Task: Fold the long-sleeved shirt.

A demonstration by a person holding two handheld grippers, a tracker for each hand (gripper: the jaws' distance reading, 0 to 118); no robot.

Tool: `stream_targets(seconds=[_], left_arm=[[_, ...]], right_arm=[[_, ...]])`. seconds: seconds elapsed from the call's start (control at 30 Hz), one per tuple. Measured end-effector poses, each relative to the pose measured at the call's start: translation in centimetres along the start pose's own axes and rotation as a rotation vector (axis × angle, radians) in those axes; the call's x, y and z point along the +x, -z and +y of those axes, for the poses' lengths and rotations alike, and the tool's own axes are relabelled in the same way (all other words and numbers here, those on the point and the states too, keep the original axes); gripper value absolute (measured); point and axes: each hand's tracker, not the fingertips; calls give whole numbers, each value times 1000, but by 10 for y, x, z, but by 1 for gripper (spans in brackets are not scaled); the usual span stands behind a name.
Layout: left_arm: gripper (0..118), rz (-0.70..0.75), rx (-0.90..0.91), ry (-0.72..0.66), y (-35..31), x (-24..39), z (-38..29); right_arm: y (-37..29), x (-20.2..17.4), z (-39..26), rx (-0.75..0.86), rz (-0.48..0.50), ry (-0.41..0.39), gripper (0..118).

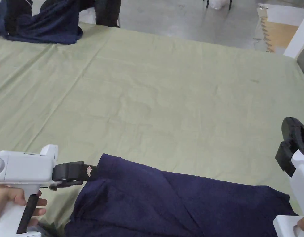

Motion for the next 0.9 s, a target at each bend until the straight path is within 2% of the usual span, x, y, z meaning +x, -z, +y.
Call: stream_targets(seconds=[0.07, 0.13, 0.17, 0.2, 0.23, 0.3, 0.37, 0.4, 0.43, 0.47, 0.5, 0.53, 0.57, 0.6, 0.87, 0.9], left_arm=[[110, -43, -65, -76, 17, -23, -4], [110, -21, -136, -87, 28, -37, -5], [111, -74, -138, -90, 27, -41, -5], [111, -195, -93, -121, 25, -39, 3], [111, -256, -85, -191, 29, -41, 6], [109, -294, -136, -275, 48, -36, 1], [108, -342, -127, -202, 59, -22, 0], [107, -310, -145, -196, 68, -23, 7], [101, -284, -150, -174, 73, -17, 7], [73, -256, -163, -139, 81, -10, 8], [34, -101, -192, -75, 90, -9, 4], [14, -4, -196, -50, 94, -12, 2], [13, -29, -193, -54, 84, -21, 2], [13, -188, -139, -95, 75, -16, 5], [12, -93, 41, -56, -37, -41, 47], [12, -12, 82, -71, -57, -47, 52]], right_arm=[[0, -4, -4, -7, 16, 1, 0], [1, -8, -5, -21, 36, 1, 0], [0, -9, -6, -23, 46, 1, 0], [-1, -10, -7, -24, 52, 3, 0], [0, -11, -8, -25, 58, 8, 0], [1, -12, -11, -32, 71, 21, 0], [3, -15, -14, -39, 76, 25, 0], [3, -16, -16, -46, 78, 22, 0], [4, -16, -17, -54, 81, 22, 0], [5, -17, -19, -60, 84, 21, 0], [6, -18, -20, -63, 83, 21, 0], [7, -18, -20, -68, 82, 24, 0], [7, -17, -21, -72, 84, 29, 0], [7, -17, -22, -76, 84, 31, 0], [18, -26, -31, -95, 83, 7, 0], [19, -29, -31, -95, 83, -10, 0]])
